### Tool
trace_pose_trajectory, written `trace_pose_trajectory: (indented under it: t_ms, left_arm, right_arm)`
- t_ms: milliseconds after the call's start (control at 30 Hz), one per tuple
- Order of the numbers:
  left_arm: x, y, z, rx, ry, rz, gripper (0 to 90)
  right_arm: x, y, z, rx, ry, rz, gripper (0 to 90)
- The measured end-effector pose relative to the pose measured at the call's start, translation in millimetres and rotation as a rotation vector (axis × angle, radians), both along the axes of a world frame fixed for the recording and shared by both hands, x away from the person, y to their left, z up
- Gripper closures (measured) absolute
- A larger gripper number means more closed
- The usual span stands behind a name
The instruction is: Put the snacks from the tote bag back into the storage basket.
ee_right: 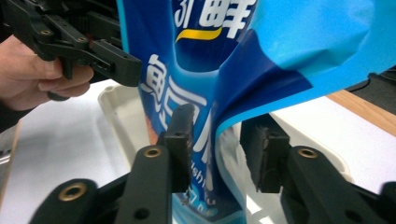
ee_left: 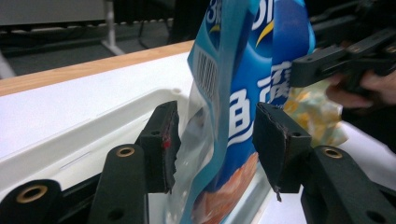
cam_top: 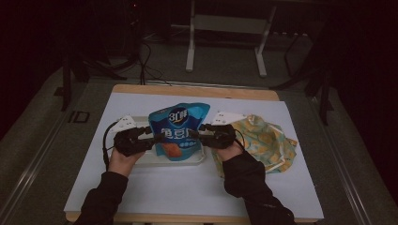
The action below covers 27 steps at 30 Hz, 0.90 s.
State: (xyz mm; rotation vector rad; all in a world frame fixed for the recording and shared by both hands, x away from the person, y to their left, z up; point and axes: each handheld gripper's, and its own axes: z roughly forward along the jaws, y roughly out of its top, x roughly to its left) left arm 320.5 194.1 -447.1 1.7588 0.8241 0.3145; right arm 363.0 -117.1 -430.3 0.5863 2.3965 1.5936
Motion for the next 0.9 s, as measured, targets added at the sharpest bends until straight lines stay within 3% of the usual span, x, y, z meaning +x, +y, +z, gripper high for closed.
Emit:
trace_pose_trajectory:
  t_ms: [333, 433, 633, 800, 900]
  left_arm:
    - [-14.6, 11.4, 2.3, -0.024, -0.009, 0.031, 44.5]
    - [-18.8, 14.0, 4.2, -0.009, -0.007, 0.046, 43.5]
    - [-27.0, 18.1, 6.7, -0.011, -0.001, 0.06, 36.1]
    - [-35.5, 21.6, 3.3, -0.004, 0.011, 0.054, 32.0]
    - [-41.8, 22.7, 0.4, -0.027, 0.016, 0.026, 26.1]
  right_arm:
    - [-5.0, -8.4, 2.3, -0.029, -0.001, 0.021, 50.5]
    - [-7.7, -11.7, 4.1, -0.042, -0.008, 0.02, 49.6]
    - [-11.1, -20.8, 6.1, -0.017, 0.006, 0.018, 48.6]
    - [-16.2, -26.8, 8.2, -0.028, 0.003, 0.027, 46.9]
    - [-19.9, -30.5, 8.8, -0.038, -0.002, 0.031, 45.4]
